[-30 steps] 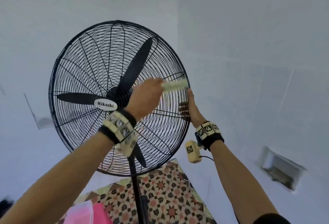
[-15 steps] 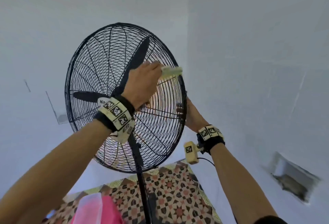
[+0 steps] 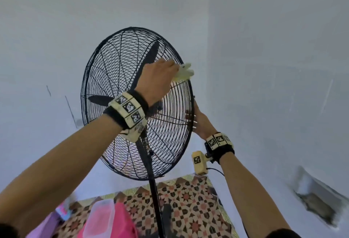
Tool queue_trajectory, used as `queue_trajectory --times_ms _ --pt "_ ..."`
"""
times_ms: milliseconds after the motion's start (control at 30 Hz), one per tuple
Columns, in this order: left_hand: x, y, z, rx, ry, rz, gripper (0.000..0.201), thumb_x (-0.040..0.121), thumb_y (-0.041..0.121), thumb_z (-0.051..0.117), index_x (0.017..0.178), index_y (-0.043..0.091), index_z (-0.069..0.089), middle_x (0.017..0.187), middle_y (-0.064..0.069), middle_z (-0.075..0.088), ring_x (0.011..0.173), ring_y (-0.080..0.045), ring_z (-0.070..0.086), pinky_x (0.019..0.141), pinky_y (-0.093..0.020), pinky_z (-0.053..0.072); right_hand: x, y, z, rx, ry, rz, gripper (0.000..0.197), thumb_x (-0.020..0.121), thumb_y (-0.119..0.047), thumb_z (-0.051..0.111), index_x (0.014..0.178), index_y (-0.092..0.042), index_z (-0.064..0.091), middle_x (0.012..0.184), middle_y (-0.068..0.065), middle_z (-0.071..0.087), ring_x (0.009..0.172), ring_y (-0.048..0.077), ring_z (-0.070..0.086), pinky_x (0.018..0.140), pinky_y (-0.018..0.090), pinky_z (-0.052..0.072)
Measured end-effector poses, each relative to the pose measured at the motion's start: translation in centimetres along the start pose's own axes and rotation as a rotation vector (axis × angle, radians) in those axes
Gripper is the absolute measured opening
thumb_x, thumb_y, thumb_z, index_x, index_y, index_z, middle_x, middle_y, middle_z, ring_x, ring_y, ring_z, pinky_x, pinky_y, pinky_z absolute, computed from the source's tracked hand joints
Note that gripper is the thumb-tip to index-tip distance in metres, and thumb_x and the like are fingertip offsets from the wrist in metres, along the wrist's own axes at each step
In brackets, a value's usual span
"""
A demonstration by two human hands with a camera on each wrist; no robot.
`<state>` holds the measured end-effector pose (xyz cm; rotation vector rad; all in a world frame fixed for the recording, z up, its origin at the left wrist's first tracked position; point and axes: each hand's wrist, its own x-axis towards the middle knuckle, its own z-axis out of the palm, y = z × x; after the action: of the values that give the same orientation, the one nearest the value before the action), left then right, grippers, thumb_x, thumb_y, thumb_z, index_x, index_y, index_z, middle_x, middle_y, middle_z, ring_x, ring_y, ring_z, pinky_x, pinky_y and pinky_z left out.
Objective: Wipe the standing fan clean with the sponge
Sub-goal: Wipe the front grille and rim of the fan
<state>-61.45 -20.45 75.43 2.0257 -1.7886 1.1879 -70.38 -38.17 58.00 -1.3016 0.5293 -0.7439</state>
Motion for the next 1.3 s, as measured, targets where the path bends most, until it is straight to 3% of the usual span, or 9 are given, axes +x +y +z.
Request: queue_trajectory --times_ms 233,467,600,667,833,933,1033,1167,1300 --pt "-6.3 3.8 2.0 0.007 -0.326 0.321 0.036 0.099 0.014 0.06 0.134 0.019 0.054 0.12 0.004 0.061 0.1 -0.013 0.057 0.083 -0.03 0.051 0.6 0.5 -0.1 -0.011 0.03 -0.018 0.074 0.085 -0.081 0.048 0.103 -0.013 0.073 0.1 0.014 0.073 0.086 0.027 0.069 0.079 0.041 0.057" --pt "0.8 1.7 -0.9 0.068 -0.049 0.08 0.033 0.099 0.007 0.059 0.131 0.01 0.057 0.119 -0.004 0.061 0.099 -0.022 0.058 0.082 -0.042 0.055 -0.2 0.1 0.3 0.016 0.03 -0.018 0.075 0.075 -0.089 0.052 0.094 -0.019 0.07 0.077 -0.005 0.068 0.069 0.014 0.064 0.07 0.031 0.053" --pt "-2.5 3.9 1.7 0.07 -0.279 0.257 0.024 0.1 0.014 0.058 0.123 0.016 0.06 0.105 0.002 0.067 0.088 -0.016 0.063 0.081 -0.032 0.058 0.4 0.7 -0.4 0.031 0.035 -0.061 0.018 0.108 -0.03 0.05 0.113 -0.017 0.06 0.098 0.006 0.065 0.078 0.016 0.06 0.066 0.028 0.051" --pt "-3.9 4.7 2.1 0.06 -0.333 0.33 0.024 0.1 0.014 0.058 0.123 0.018 0.06 0.108 0.003 0.066 0.095 -0.018 0.065 0.083 -0.034 0.058 0.8 1.4 -0.6 0.031 0.023 -0.077 0.015 0.107 -0.012 0.048 0.118 -0.018 0.056 0.101 0.007 0.062 0.082 0.019 0.059 0.069 0.03 0.051" --pt "0.6 1.9 0.2 0.049 -0.025 0.07 0.033 0.098 0.006 0.06 0.131 0.008 0.056 0.119 -0.006 0.062 0.099 -0.026 0.061 0.082 -0.044 0.058 -0.1 0.1 0.1 0.04 0.059 -0.003 0.069 0.083 -0.083 0.052 0.089 -0.017 0.07 0.075 -0.003 0.068 0.065 0.011 0.064 0.067 0.028 0.054" --pt "-0.2 2.1 1.4 0.077 -0.096 0.189 0.031 0.099 0.009 0.059 0.13 0.011 0.058 0.116 -0.002 0.062 0.091 -0.021 0.059 0.077 -0.038 0.055 0.1 0.2 0.1 0.056 0.072 -0.014 0.059 0.093 -0.071 0.051 0.097 -0.016 0.071 0.08 -0.002 0.07 0.067 0.013 0.066 0.067 0.029 0.054" --pt "-3.0 4.1 2.7 0.065 -0.241 0.308 0.029 0.101 0.014 0.058 0.13 0.014 0.058 0.113 0.002 0.062 0.09 -0.015 0.058 0.077 -0.03 0.054 0.4 0.6 -0.2 0.097 0.109 -0.02 0.025 0.107 -0.031 0.048 0.1 -0.014 0.065 0.092 0.007 0.063 0.07 0.018 0.057 0.062 0.027 0.049" --pt "0.4 3.0 0.7 0.073 -0.076 0.129 0.038 0.1 0.012 0.058 0.138 0.011 0.053 0.124 -0.004 0.061 0.105 -0.022 0.061 0.087 -0.041 0.054 0.0 0.4 0.0 0.065 0.108 -0.002 0.069 0.085 -0.08 0.055 0.097 -0.014 0.073 0.084 -0.002 0.072 0.074 0.015 0.066 0.069 0.03 0.053" --pt "0.7 2.1 0.9 0.032 -0.152 0.172 0.032 0.1 0.013 0.06 0.131 0.011 0.055 0.115 -0.004 0.064 0.098 -0.022 0.063 0.086 -0.039 0.055 0.2 0.2 -0.6 0.051 0.127 0.004 0.062 0.089 -0.073 0.057 0.101 -0.014 0.075 0.087 -0.003 0.075 0.073 0.013 0.069 0.071 0.031 0.056"
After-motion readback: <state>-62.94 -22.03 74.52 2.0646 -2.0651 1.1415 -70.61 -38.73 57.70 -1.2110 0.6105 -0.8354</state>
